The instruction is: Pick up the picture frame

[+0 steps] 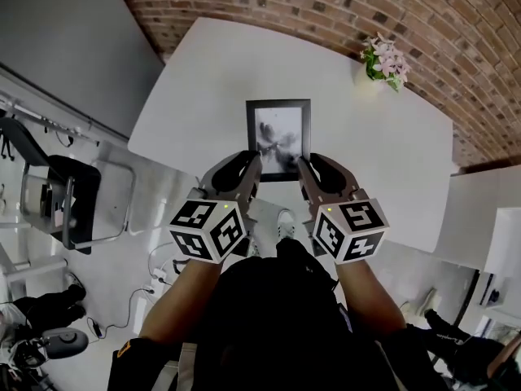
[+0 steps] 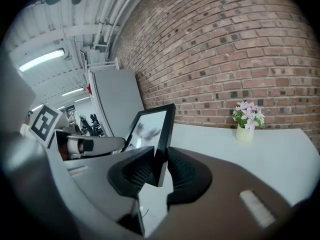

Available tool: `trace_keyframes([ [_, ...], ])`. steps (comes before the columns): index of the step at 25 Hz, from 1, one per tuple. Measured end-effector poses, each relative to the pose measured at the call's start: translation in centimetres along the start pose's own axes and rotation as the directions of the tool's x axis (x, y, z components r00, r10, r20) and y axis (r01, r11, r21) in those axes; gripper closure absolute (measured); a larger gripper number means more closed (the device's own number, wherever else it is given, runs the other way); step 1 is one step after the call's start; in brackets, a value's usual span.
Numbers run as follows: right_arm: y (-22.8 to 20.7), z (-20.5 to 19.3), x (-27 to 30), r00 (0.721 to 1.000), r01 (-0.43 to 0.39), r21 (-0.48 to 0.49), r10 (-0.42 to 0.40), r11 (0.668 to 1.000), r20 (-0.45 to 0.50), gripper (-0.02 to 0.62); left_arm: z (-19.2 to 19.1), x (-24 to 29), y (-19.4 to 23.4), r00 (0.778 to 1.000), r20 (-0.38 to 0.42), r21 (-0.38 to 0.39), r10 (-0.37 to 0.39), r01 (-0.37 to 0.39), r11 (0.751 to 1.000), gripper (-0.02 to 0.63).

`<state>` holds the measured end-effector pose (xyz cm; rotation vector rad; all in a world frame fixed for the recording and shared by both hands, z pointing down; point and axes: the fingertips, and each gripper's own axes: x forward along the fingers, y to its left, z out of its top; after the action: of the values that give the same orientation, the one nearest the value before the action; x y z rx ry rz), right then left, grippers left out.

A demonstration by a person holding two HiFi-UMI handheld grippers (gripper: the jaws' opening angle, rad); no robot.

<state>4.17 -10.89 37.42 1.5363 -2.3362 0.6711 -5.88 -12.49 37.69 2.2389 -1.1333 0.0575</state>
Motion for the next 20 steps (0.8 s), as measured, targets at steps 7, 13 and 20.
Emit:
trace_keyframes([
  [7, 2.2, -1.4, -2.0, 0.998, 0.050, 0.031, -0.051, 0.998, 0.023, 0.511, -0.7, -2.7, -0.4, 0.998, -0.010, 0.013, -0.056, 0.056, 0.998, 0.532],
  [13, 3.2, -2.1, -4.2, 0.996, 0.078, 0.038, -0.079, 0.996, 0.041, 0.511, -1.4, -4.5, -1.7, 0.996, -0.008, 0.019, -0.088, 0.088, 0.996, 0.532],
  [20, 3.2, -1.7, -6.9, 0.994, 0.084, 0.021, -0.085, 0.996, 0.063, 0.512, -1.6, -5.7, -4.1, 0.994, 0.010, 0.014, -0.105, 0.104, 0.994, 0.532],
])
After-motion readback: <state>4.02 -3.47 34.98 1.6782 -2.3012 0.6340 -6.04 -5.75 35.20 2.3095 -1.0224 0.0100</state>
